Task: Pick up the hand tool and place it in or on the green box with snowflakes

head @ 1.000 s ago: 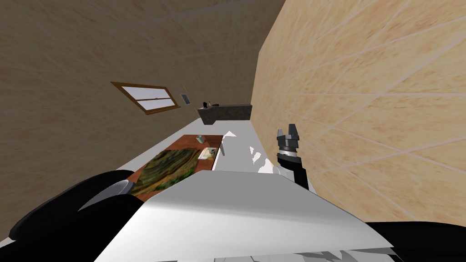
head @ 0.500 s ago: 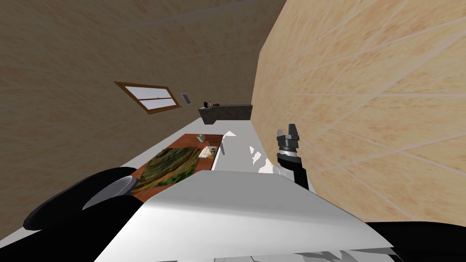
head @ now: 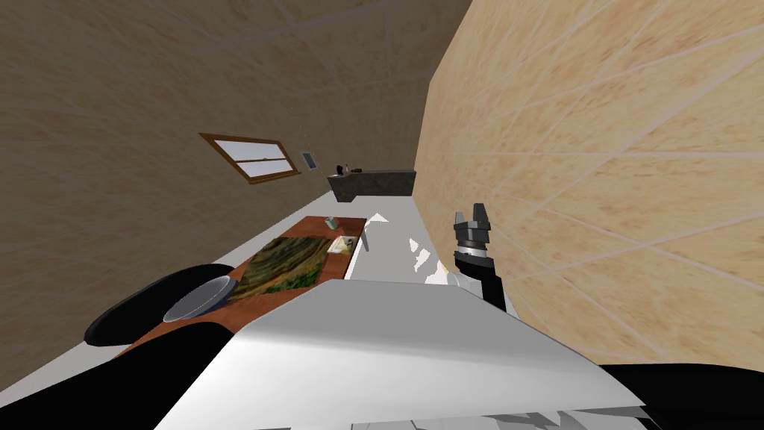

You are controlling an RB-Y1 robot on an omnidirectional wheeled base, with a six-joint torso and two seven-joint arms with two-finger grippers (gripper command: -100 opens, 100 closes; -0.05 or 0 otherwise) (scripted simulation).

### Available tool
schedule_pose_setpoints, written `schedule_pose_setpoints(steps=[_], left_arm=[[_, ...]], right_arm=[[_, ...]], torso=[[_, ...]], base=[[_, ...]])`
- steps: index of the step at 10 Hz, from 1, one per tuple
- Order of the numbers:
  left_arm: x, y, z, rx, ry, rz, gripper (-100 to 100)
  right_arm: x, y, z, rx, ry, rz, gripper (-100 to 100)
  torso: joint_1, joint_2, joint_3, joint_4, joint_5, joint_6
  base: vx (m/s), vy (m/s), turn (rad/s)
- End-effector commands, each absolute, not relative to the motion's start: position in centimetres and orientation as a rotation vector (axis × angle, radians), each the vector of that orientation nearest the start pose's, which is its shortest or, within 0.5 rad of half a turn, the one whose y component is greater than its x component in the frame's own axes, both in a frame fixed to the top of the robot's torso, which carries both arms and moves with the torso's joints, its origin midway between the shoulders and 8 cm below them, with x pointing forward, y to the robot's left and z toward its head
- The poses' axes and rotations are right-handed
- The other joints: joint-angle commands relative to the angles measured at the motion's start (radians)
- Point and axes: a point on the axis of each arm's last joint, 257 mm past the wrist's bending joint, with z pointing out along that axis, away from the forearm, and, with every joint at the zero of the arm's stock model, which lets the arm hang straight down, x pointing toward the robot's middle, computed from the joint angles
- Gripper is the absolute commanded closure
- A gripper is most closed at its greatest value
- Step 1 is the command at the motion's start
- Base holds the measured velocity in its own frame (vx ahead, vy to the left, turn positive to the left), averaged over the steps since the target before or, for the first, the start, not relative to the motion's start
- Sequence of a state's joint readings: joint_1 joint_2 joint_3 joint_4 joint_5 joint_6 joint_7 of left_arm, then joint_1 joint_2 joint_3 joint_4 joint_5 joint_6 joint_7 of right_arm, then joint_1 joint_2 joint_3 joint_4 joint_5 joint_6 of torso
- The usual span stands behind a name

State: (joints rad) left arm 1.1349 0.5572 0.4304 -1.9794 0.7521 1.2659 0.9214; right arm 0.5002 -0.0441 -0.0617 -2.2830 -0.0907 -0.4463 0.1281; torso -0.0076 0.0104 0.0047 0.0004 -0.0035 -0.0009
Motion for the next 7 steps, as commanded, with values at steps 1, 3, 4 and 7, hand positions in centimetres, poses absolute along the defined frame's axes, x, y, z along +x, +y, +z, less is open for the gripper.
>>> schedule_pose_setpoints(steps=[1,3,4,7], left_arm=[[-10.5,49.6,-39.5,-3.045,0.259,0.333,100],[-10.6,49.6,-38.8,-3.054,0.237,0.328,100],[-10.6,49.6,-38.4,-3.061,0.223,0.323,100],[-10.7,49.5,-37.3,-3.082,0.173,0.303,100]], right_arm=[[34.7,-30.8,1.8,0.664,0.658,1.170,0],[34.7,-30.8,1.8,0.664,0.658,1.170,0],[34.7,-30.8,1.8,0.664,0.658,1.170,0],[34.7,-30.8,1.8,0.664,0.658,1.170,0]], torso=[[0.000,0.000,0.000,0.000,0.000,0.000],[0.005,0.002,0.001,0.001,0.001,0.000],[0.007,0.003,0.002,0.001,0.002,-0.001],[0.008,0.003,0.002,0.001,0.003,-0.001]], base=[[-0.170,-0.010,0.016],[-0.174,0.036,-0.005],[-0.182,0.039,-0.015],[-0.180,0.032,-0.025]])
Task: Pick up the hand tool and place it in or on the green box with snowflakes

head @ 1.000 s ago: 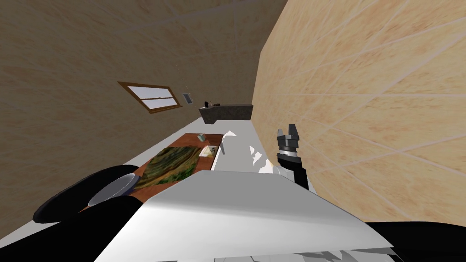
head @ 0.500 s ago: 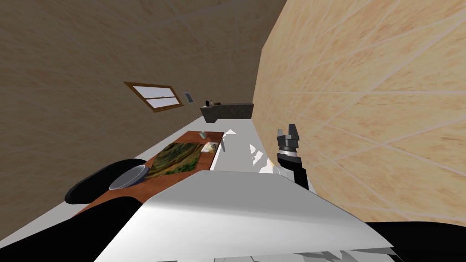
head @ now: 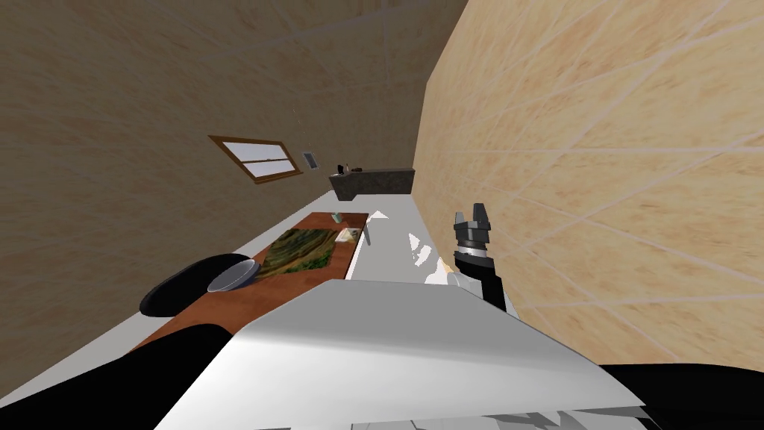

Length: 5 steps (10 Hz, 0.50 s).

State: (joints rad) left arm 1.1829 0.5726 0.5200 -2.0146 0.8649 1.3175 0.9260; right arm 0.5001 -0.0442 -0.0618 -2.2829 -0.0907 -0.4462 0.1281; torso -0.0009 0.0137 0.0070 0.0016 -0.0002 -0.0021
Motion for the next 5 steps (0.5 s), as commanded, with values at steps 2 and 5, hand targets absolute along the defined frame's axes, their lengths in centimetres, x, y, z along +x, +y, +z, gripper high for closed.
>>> schedule_pose_setpoints(steps=[2,5], left_arm=[[-10.7,49.4,-36.6,-3.096,0.139,0.286,100],[-10.7,49.2,-35.6,-3.116,0.090,0.259,100]], right_arm=[[34.7,-30.8,1.8,0.664,0.658,1.170,0],[34.7,-30.8,1.8,0.664,0.658,1.170,0]], torso=[[-0.001,0.005,0.003,0.001,0.000,-0.001],[0.002,0.003,0.002,0.001,0.001,-0.001]], base=[[-0.263,0.029,-0.035],[-0.207,0.048,-0.035]])
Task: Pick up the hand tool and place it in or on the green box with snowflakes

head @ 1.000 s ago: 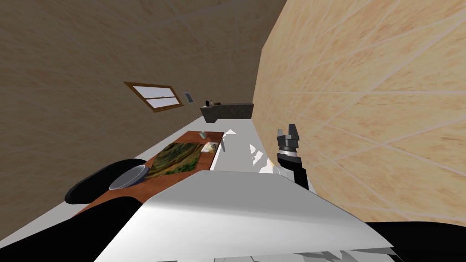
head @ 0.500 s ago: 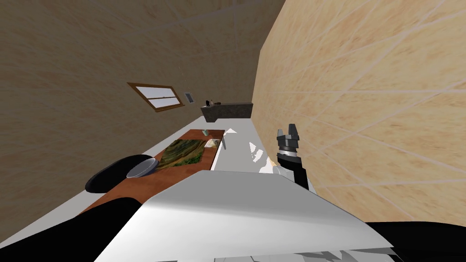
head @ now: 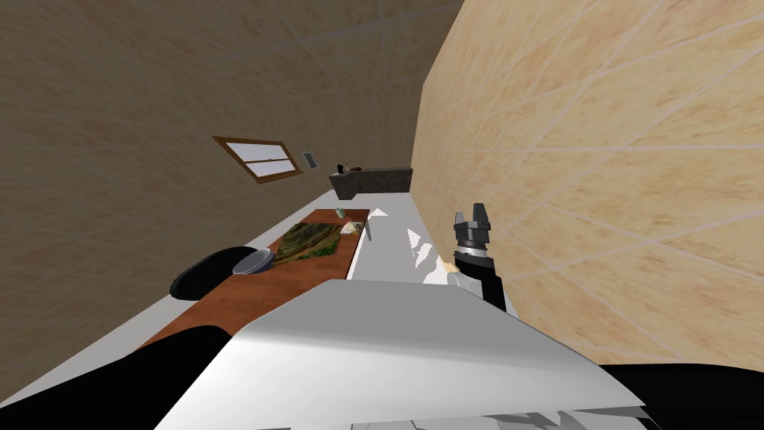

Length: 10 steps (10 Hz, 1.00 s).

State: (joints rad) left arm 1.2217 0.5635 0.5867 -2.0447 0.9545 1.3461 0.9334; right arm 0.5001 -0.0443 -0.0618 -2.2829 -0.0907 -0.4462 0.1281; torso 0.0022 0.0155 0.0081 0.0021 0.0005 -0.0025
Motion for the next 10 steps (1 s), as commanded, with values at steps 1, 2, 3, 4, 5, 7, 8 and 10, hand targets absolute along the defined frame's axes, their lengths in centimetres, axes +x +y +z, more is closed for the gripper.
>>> schedule_pose_setpoints(steps=[1,2,3,4,5,7,8,10], left_arm=[[-10.71,49.09,-35.29,-3.121,0.075,0.250,100],[-10.70,49.02,-35.01,-3.127,0.060,0.241,100],[-10.69,48.96,-34.77,-3.131,0.047,0.232,100],[-10.68,48.86,-34.41,-3.138,0.026,0.219,100],[-10.70,48.91,-34.56,-3.134,0.040,0.227,100],[-10.79,48.88,-34.52,-3.135,0.039,0.230,-100],[-10.80,48.88,-34.52,-3.135,0.039,0.230,-100],[-10.80,48.88,-34.52,-3.135,0.038,0.230,-100]], right_arm=[[34.73,-30.76,1.78,0.664,0.658,1.170,0],[34.73,-30.76,1.78,0.664,0.658,1.170,0],[34.73,-30.76,1.78,0.664,0.658,1.170,0],[34.73,-30.76,1.77,0.665,0.658,1.170,0],[34.73,-30.76,1.78,0.664,0.658,1.170,0],[34.72,-30.77,1.77,0.665,0.658,1.170,0],[34.72,-30.77,1.77,0.665,0.658,1.170,0],[34.72,-30.77,1.77,0.665,0.658,1.170,0]], torso=[[0.000,0.000,0.000,0.000,0.000,0.000],[0.000,-0.001,0.000,0.000,0.000,0.000],[-0.001,-0.001,0.000,0.000,0.000,-0.001],[-0.002,-0.002,-0.001,0.000,-0.001,-0.001],[-0.004,-0.002,-0.001,0.000,-0.001,-0.001],[-0.005,-0.012,-0.006,-0.002,-0.001,-0.001],[-0.005,-0.014,-0.008,-0.003,-0.001,-0.001],[-0.005,-0.015,-0.008,-0.003,-0.001,-0.001]], base=[[-0.195,0.061,-0.054],[-0.194,0.048,-0.040],[-0.174,0.026,-0.036],[-0.187,0.014,-0.047],[-0.090,0.008,-0.009],[-0.013,0.001,0.002],[0.000,0.000,0.000],[0.000,0.000,0.000]])
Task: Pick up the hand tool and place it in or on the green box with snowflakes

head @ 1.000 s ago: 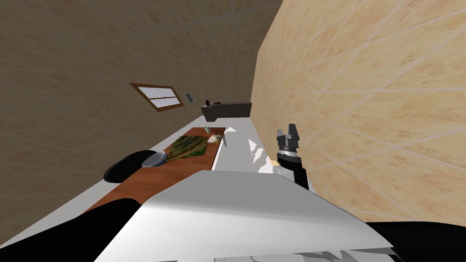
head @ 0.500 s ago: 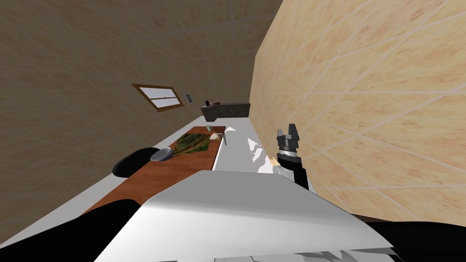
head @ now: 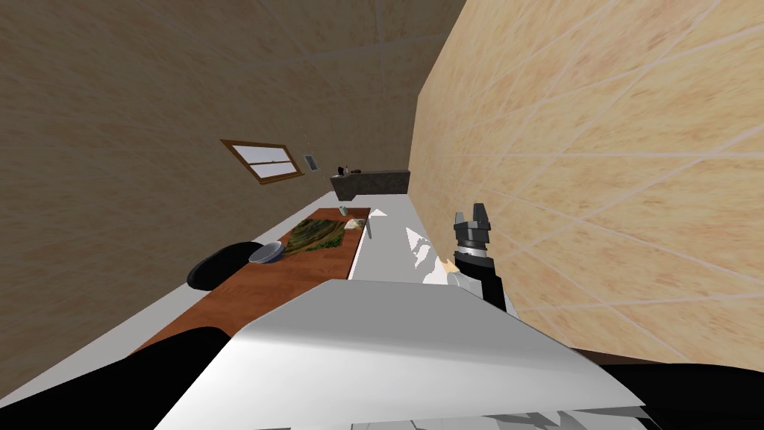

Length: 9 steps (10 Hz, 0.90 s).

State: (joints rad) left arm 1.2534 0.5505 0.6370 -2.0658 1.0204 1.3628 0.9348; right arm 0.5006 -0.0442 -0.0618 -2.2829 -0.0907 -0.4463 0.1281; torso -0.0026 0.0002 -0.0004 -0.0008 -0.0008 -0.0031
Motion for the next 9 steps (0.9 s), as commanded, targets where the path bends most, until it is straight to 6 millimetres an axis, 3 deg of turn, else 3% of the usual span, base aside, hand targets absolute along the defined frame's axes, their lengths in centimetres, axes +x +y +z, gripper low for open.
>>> schedule_pose_setpoints(steps=[1,2,9], left_arm=[[-10.8,48.9,-34.5,-3.135,0.038,0.230,0],[-10.3,48.6,-33.4,-3.135,0.041,0.225,-100],[-8.9,47.3,-29.7,-3.136,0.068,0.226,-100]], right_arm=[[34.7,-30.8,1.8,0.665,0.658,1.170,0],[34.7,-30.8,1.8,0.665,0.658,1.170,0],[34.7,-30.8,1.8,0.665,0.658,1.169,0]], torso=[[0.000,0.000,0.000,0.000,0.000,0.000],[0.000,0.000,0.000,0.000,0.000,0.000],[0.001,0.001,0.000,0.000,0.000,0.000]], base=[[0.000,0.000,0.000],[-0.007,0.016,0.028],[-0.012,0.023,0.020]])
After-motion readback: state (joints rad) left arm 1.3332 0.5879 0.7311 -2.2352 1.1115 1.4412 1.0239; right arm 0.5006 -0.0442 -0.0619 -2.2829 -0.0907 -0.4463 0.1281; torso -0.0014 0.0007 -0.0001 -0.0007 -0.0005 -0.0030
